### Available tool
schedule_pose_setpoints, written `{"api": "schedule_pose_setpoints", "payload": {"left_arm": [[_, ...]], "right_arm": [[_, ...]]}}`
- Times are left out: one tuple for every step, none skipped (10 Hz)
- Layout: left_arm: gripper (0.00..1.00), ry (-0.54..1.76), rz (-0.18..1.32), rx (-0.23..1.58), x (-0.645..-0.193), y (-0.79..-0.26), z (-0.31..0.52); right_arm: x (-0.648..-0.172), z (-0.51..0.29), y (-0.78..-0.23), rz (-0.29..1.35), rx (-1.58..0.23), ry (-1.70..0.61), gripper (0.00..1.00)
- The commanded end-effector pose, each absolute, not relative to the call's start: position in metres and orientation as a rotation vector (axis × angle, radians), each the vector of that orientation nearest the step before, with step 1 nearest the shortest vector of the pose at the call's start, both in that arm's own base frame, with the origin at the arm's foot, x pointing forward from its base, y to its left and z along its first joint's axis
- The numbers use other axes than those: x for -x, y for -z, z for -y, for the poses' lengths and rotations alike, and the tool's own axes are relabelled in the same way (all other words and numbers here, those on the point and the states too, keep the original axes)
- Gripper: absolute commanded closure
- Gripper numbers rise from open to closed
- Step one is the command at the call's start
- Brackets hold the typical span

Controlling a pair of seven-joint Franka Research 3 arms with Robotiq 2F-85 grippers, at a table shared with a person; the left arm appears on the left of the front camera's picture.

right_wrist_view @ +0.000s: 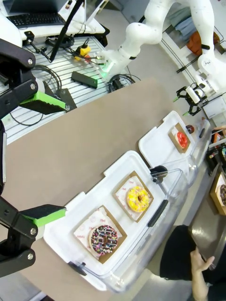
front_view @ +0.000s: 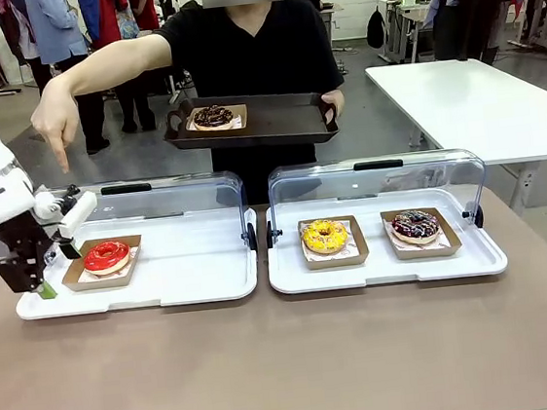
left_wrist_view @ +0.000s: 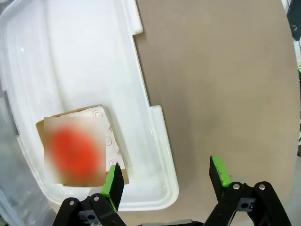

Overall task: Provide the desired donut to the person.
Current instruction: Pick up and lift the Paper togo box containing the Donut pointed at by the person.

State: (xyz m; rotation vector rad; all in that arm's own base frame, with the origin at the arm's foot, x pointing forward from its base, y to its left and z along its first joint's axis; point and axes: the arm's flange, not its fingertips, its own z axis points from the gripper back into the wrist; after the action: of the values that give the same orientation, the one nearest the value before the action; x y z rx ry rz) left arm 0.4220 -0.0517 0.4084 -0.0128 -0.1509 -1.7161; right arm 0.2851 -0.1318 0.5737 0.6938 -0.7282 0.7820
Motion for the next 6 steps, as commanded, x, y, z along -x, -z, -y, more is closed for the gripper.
{"api": "schedule_pose_setpoints", "payload": {"left_arm": [[0.05,1.713,0.174,0.042,-0.424,-0.419,0.048],[0.05,1.716,0.151,0.013,-0.422,-0.408,0.052],[0.05,1.716,0.151,0.013,-0.422,-0.408,0.052],[0.05,1.716,0.151,0.013,-0.422,-0.408,0.052],[0.05,1.716,0.151,0.013,-0.422,-0.408,0.052],[0.05,1.716,0.151,0.013,-0.422,-0.408,0.052]], "right_arm": [[-0.287,0.132,-0.574,0.752,-0.715,-0.794,0.0],[-0.287,0.132,-0.574,0.752,-0.715,-0.794,0.0],[-0.287,0.132,-0.574,0.752,-0.715,-0.794,0.0],[-0.287,0.132,-0.574,0.752,-0.715,-0.794,0.0],[-0.287,0.132,-0.574,0.752,-0.715,-0.794,0.0],[-0.287,0.132,-0.574,0.752,-0.715,-0.794,0.0]]}}
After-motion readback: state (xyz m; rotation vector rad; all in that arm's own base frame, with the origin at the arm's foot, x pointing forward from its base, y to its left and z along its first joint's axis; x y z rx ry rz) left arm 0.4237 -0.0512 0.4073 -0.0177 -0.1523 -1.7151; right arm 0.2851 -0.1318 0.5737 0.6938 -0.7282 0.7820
